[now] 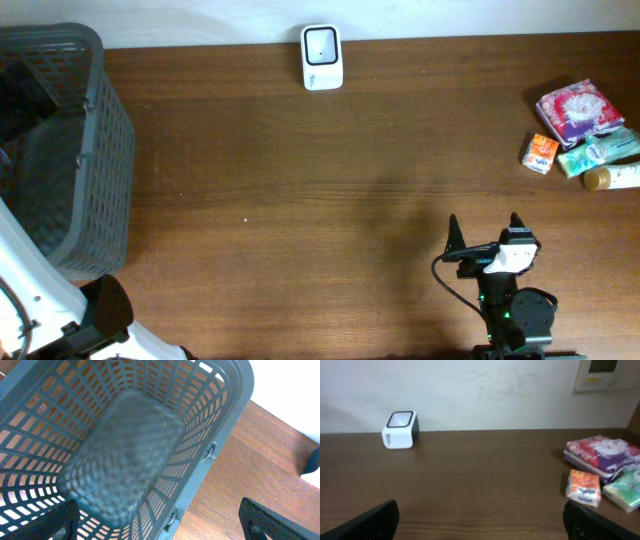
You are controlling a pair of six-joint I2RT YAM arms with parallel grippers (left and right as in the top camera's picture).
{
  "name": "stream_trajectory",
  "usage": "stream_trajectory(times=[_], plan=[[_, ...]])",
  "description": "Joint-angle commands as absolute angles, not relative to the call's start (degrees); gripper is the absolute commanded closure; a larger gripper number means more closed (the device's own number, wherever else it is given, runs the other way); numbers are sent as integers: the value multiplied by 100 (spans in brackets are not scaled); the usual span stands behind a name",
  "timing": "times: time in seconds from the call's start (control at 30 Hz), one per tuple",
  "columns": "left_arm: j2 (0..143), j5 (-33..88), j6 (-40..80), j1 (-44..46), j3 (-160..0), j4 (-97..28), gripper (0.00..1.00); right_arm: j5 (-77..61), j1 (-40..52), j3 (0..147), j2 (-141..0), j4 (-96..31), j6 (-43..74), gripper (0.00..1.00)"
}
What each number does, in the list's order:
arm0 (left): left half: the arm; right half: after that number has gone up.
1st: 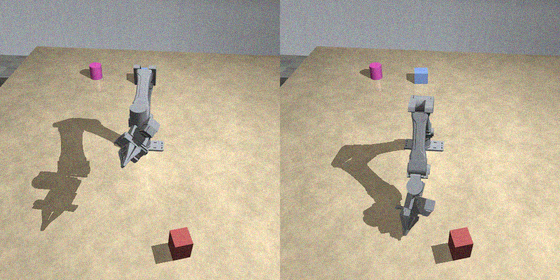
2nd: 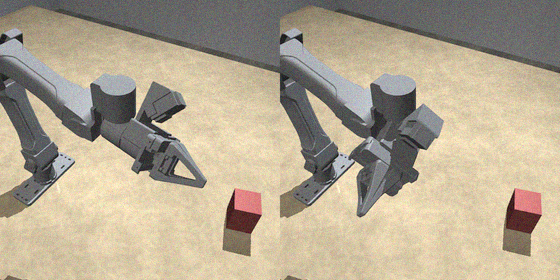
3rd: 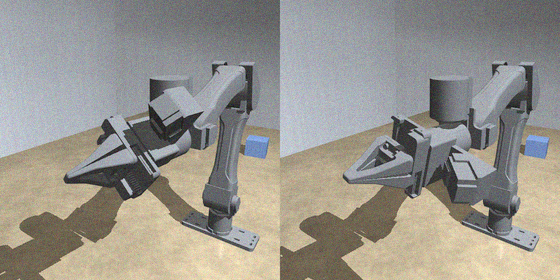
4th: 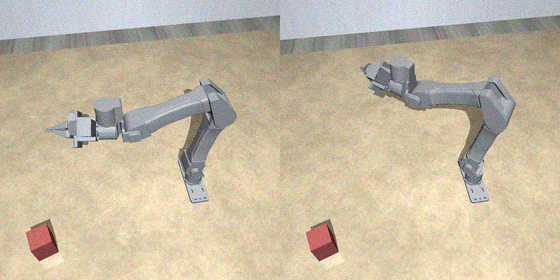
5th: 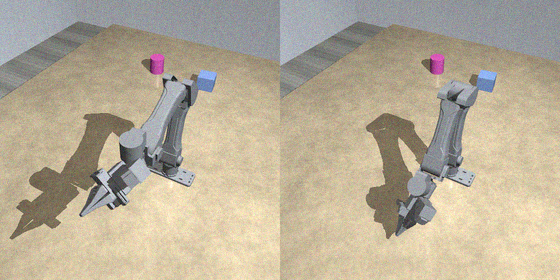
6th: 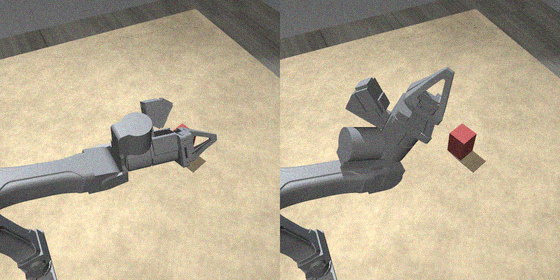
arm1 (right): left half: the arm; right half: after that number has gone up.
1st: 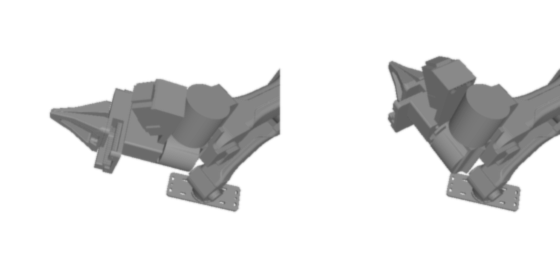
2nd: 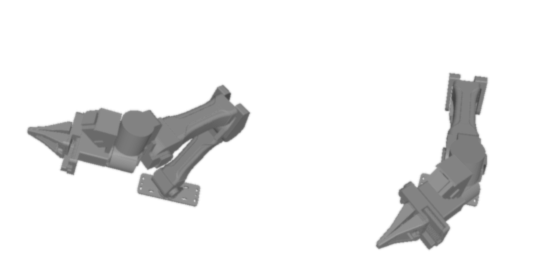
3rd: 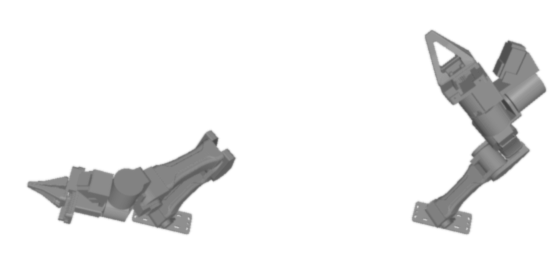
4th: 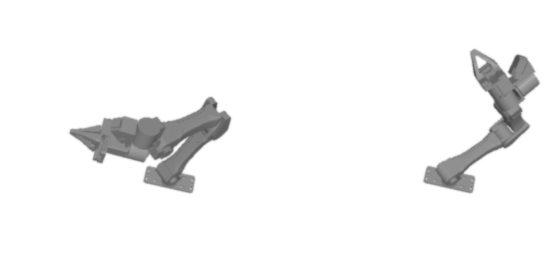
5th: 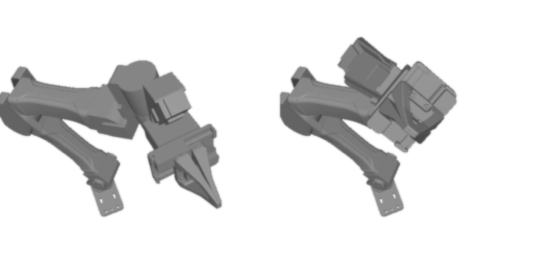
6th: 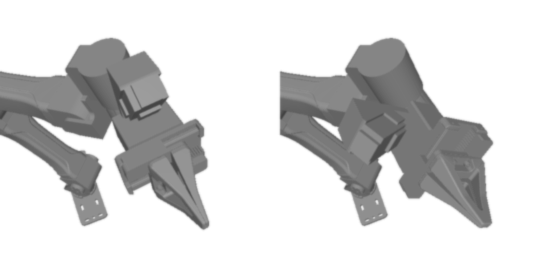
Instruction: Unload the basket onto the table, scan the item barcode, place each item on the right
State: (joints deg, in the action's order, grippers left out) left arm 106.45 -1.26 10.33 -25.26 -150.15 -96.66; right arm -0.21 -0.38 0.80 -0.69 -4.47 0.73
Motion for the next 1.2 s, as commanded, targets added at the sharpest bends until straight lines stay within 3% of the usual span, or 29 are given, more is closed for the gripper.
stream_trajectory(times=[0.0, 1.17], plan=[[10652, -104, 1066, -2541, -15004, -9671, 1, -80, 56, 32, -19, -425, -215, 2], [10652, -104, 1066, -2541, -15004, -9671, 1, -32, 51, 32, -19, -458, -259, 2]])
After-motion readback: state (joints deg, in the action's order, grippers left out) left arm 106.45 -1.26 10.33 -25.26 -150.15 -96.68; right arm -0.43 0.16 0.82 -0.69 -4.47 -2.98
